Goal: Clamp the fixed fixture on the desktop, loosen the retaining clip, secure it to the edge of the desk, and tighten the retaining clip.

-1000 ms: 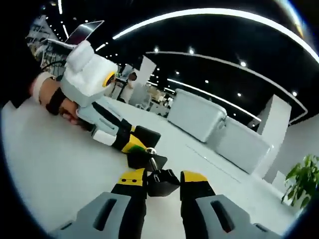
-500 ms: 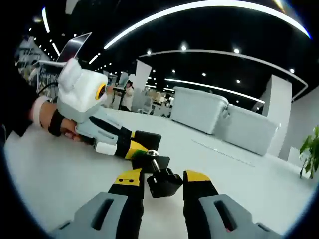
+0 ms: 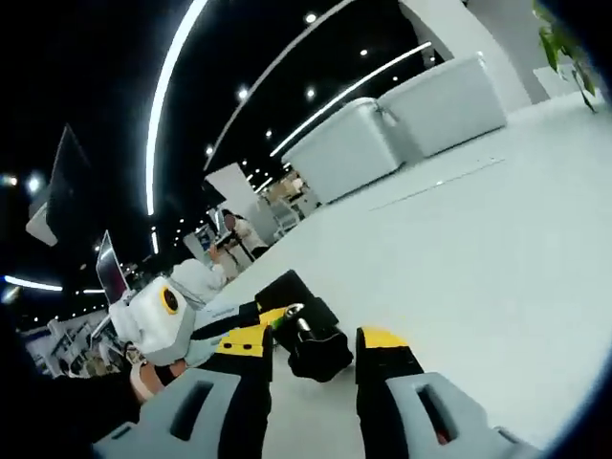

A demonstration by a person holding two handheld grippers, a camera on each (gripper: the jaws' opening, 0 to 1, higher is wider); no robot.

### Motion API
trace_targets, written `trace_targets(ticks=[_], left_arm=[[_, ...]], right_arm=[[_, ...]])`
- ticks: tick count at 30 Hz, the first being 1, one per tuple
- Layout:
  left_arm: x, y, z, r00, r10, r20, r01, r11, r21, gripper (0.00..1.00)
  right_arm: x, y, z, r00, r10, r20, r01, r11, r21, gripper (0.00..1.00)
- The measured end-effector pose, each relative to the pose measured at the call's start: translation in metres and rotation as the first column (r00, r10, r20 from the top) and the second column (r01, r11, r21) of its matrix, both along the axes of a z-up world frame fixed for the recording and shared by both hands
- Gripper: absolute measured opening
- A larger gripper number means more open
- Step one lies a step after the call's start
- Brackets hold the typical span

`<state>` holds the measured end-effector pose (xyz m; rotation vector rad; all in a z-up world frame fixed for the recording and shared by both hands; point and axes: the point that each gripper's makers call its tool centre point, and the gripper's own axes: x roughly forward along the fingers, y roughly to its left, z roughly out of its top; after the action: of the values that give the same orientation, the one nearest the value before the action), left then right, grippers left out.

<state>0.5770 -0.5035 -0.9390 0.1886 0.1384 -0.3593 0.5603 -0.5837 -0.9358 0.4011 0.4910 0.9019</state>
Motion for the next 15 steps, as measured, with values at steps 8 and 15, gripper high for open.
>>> trace_targets(ticks=[8,15], left_arm=[[0.0,0.0,0.0,1.0,-0.006,0.001,0.006,1.0,0.002,0.06],[-0.006,-0.003,0.001,1.0,-0.007,0.003,0.007,1.0,0.001,0.06]], right_arm=[[-0.004,0.0,-0.001,1.0,0.001,-0.019,0.0,1.0,0.015,0.25],[-0.01,0.004,0.005,0.935,0.055,0.35,0.014,0.981,-0.192,0.25]])
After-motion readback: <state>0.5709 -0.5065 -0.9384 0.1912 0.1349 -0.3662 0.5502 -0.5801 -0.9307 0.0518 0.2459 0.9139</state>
